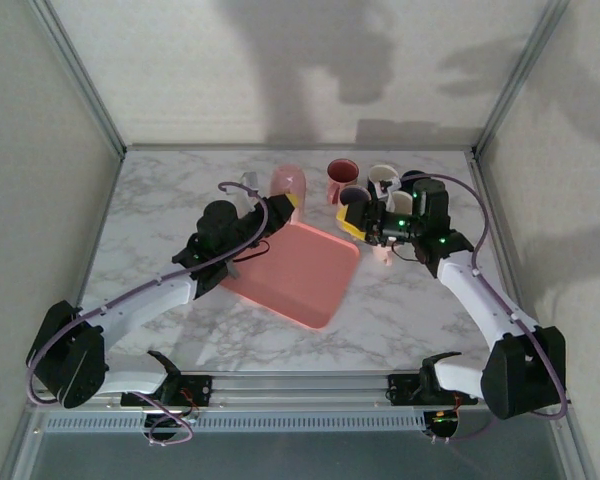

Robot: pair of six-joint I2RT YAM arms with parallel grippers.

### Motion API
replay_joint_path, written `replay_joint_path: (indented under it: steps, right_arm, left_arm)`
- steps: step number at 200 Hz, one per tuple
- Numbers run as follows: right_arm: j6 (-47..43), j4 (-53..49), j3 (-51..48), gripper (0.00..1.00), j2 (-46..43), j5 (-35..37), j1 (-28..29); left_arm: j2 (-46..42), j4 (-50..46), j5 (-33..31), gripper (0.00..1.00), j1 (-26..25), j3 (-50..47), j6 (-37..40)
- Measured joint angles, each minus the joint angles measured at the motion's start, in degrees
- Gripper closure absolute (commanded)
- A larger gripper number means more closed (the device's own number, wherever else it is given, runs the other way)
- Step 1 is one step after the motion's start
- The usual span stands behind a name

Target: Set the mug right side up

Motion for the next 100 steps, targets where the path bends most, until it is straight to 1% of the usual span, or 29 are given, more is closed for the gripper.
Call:
replay_joint_path:
  steps: [23, 58, 100]
  right_arm:
    - [9.6, 9.4, -3.2, 0.45, 1.3, 1.8, 1.7]
    - [21.6, 20.0, -5.5, 0.43, 3.8, 5.9, 4.5]
    - [31.2, 30.2, -5.5, 0.44, 4.3, 10.8, 5.6]
  left_arm:
    - [0.5, 2.8, 0.3, 1.00, 0.0, 0.0, -1.2]
    - [1.1, 6.1, 0.3, 1.00, -0.2, 0.3, -2.0]
    - [3.8, 8.5, 0.3, 1.00, -0.6, 3.5, -2.4]
